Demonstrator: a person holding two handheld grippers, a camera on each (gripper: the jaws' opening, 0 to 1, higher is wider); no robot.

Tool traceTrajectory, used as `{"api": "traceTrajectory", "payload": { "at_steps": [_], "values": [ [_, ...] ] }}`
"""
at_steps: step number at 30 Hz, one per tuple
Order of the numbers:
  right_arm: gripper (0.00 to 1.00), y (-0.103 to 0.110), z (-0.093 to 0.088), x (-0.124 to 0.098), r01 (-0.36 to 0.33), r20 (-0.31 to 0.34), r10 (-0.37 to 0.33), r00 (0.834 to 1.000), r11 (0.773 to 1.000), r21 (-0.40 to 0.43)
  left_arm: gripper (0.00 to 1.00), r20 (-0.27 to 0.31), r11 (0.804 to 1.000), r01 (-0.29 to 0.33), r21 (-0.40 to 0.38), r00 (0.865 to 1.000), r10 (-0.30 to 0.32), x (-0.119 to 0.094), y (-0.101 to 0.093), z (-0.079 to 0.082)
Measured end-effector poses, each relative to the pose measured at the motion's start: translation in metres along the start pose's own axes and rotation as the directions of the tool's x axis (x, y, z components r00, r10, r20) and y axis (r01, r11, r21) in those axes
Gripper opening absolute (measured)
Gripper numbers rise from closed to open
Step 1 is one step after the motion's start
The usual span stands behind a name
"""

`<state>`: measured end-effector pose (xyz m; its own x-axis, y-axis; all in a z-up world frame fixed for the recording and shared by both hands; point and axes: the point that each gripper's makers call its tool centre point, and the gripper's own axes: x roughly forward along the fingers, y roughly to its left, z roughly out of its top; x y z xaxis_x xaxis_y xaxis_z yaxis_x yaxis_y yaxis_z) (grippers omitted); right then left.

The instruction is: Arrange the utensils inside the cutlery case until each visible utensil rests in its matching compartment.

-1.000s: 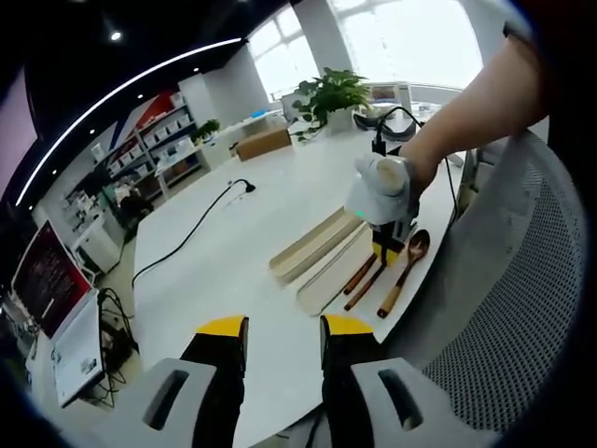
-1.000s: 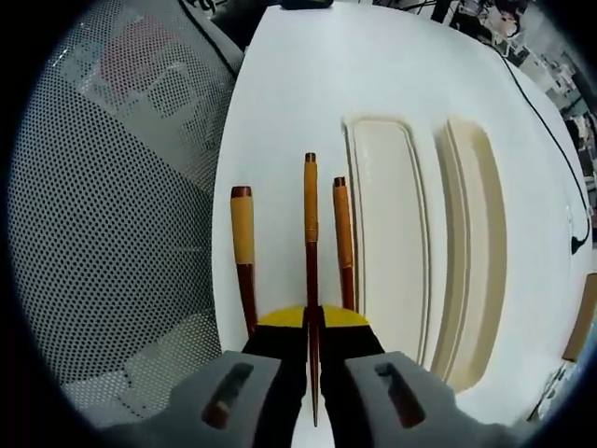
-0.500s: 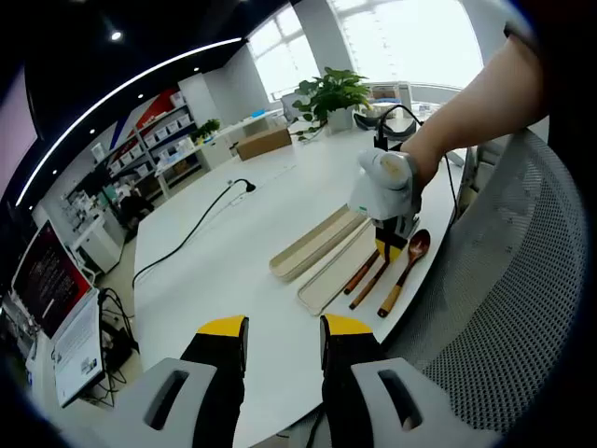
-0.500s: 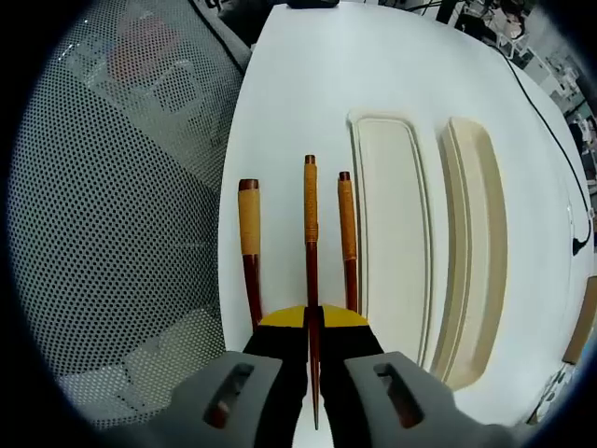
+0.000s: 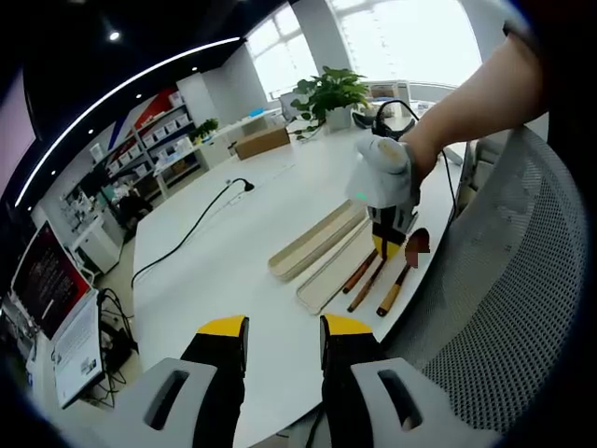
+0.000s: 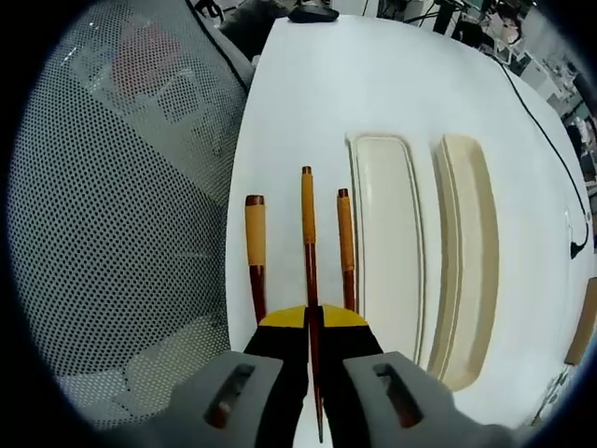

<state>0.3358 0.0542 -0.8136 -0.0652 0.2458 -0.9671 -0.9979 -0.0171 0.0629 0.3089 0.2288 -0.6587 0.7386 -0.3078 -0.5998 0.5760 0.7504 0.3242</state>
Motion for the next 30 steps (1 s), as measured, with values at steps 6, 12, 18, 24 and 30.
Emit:
{"api": "traceTrajectory", "payload": {
  "at_steps": [6, 12, 18, 24, 30],
  "values": [
    [0.0, -0.001, 0.0, -0.003, 0.008, 0.003, -0.007, 1.0, 1.0, -0.008, 0.31, 0.0, 1.0, 0.0, 0.001, 1.0, 0.0, 0.0, 0.0, 0.0],
    [0.0, 0.001, 0.003, -0.006, -0.003, 0.031, 0.003, 1.0, 1.0, -0.009, 0.31, 0.001, 1.0, 0.0, 0.001, 1.0, 0.0, 0.0, 0.0, 0.0],
    [0.0, -0.001, 0.004, -0.009, -0.002, 0.05, 0.001, 0.999, 1.0, 0.007, 0.31, 0.0, 1.0, 0.0, 0.002, 1.0, 0.0, 0.0, 0.0, 0.0],
    [0.0, -0.007, 0.007, -0.016, 0.015, 0.067, -0.015, 0.998, 1.0, 0.002, 0.31, 0.0, 1.0, 0.0, 0.001, 1.0, 0.0, 0.0, 0.0, 0.0],
    [0.0, -0.012, 0.008, -0.022, 0.02, 0.079, -0.02, 0.997, 1.0, 0.005, 0.31, 0.002, 1.0, -0.001, 0.001, 1.0, 0.001, 0.0, 0.0, 0.0]
  ]
}}
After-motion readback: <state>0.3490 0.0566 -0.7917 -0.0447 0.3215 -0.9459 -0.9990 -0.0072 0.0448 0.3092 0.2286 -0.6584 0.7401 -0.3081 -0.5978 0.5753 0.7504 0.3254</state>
